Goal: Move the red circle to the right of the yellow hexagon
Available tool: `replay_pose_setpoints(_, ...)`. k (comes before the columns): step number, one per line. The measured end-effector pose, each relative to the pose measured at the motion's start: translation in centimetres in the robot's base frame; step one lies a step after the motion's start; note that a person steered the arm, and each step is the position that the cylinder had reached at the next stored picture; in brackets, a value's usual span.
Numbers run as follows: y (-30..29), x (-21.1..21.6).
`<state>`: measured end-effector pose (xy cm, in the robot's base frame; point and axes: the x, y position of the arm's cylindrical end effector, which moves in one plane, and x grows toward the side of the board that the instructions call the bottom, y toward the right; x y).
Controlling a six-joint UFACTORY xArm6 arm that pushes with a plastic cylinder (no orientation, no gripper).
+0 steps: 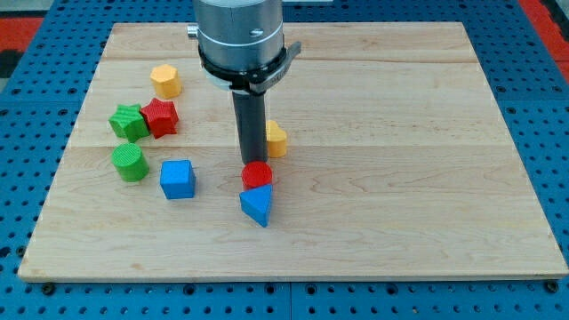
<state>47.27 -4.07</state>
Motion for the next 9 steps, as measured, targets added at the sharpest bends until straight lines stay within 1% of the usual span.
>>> replay_pose_setpoints(2, 1.6, -2.9)
replay_pose_setpoints(3, 3.6, -2.7)
replay_pose_setpoints(4, 0.6, -2.7)
replay_pose_setpoints(5, -5.0, -2.0)
replay_pose_setpoints(6, -4.2, 3.2)
replay_pose_setpoints(7, -1.6, 5.2)
replay_pose_setpoints(8, 2.5, 4.2)
replay_pose_setpoints(9, 6.7, 2.1)
